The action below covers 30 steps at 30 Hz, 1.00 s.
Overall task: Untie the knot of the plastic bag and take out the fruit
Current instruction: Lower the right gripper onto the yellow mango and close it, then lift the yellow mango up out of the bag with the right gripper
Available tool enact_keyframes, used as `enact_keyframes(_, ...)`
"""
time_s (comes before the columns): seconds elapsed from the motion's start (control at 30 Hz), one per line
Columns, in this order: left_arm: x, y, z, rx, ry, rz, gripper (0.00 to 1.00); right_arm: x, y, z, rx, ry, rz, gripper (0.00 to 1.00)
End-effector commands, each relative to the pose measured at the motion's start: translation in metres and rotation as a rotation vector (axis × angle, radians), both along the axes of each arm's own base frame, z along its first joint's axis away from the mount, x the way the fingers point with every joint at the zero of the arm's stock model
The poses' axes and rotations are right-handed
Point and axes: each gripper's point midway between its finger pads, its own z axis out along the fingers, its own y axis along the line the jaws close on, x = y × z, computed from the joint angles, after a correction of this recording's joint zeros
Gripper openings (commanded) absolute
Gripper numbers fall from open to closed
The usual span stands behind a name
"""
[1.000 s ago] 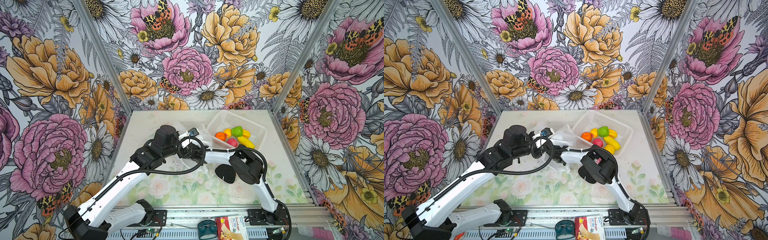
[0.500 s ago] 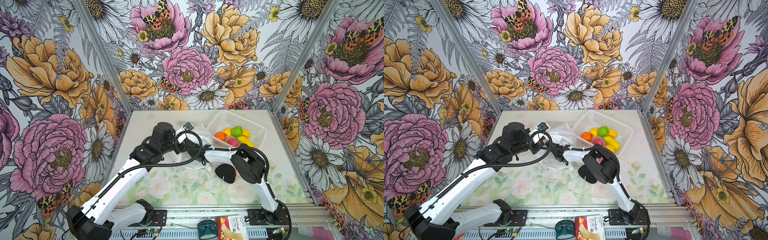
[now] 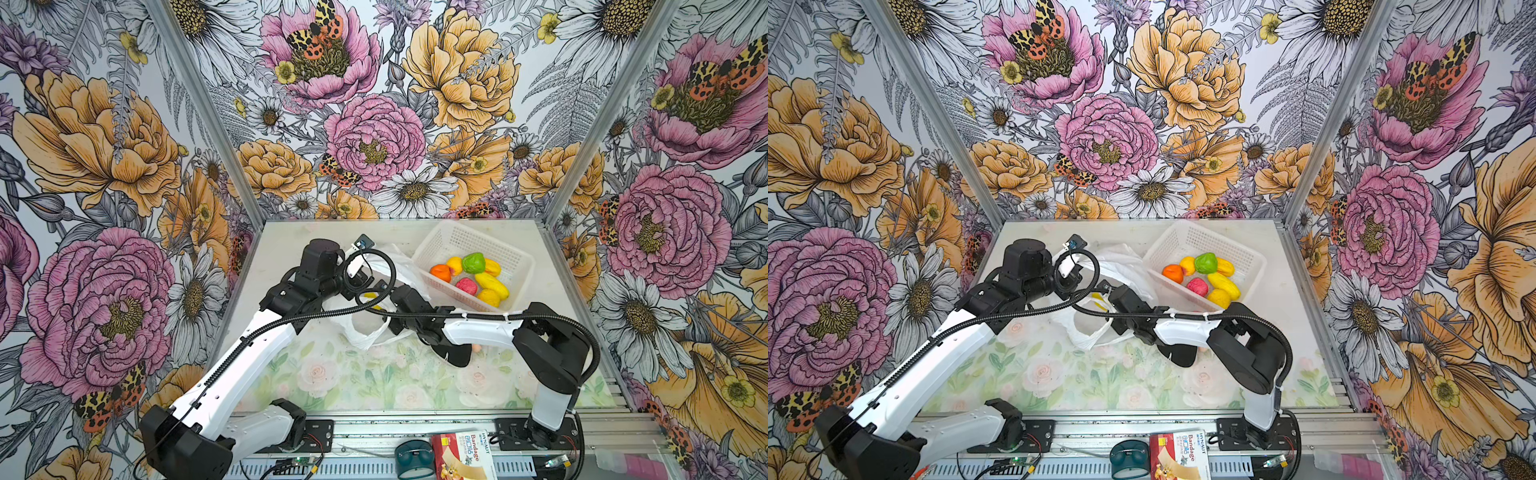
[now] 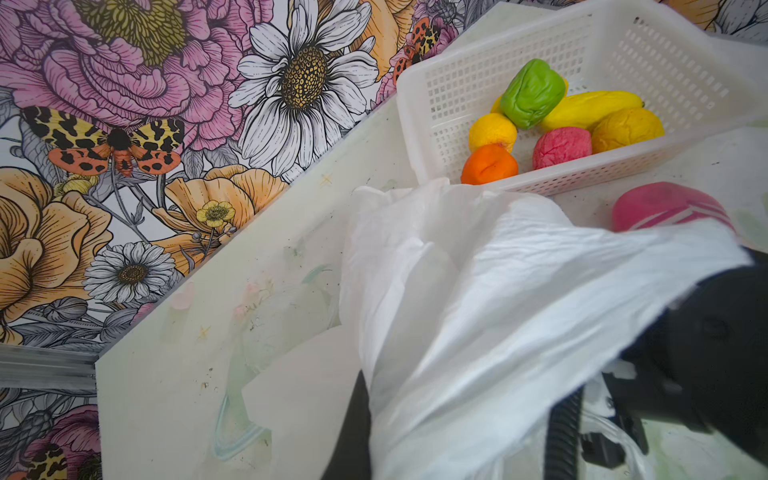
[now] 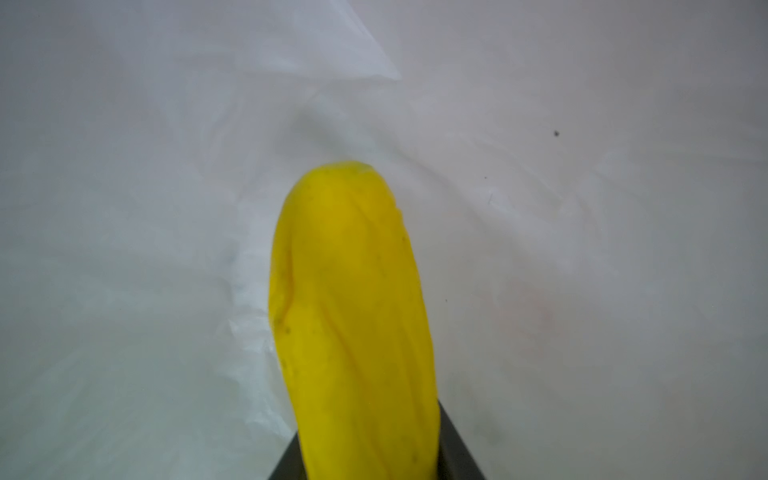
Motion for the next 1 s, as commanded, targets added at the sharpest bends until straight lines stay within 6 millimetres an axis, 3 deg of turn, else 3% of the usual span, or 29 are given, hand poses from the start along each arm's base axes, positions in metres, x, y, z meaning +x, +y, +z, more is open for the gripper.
enact_keyframes(0.0,0.007,0.003,0.012,-0.024,-0.021,0.032,0.00,-0.015,0.025,0.037,0.129,-0.066,0.123,0.21)
enact_keyframes(0.23,0.010,0.010,0.010,-0.013,-0.020,0.067,0.00,-0.040,0.035,0.048,0.166,-0.077,0.221,0.17)
enact_keyframes(0.43,0.017,0.020,0.008,-0.015,-0.007,0.115,0.00,-0.043,0.023,0.061,0.189,-0.110,0.200,0.15)
enact_keyframes(0.8,0.022,0.025,0.005,-0.015,0.010,0.137,0.00,-0.081,-0.013,0.134,0.346,-0.218,0.220,0.15)
enact_keyframes(0.97,0.022,0.026,0.003,-0.013,0.017,0.140,0.00,-0.097,-0.043,0.171,0.470,-0.288,0.196,0.16)
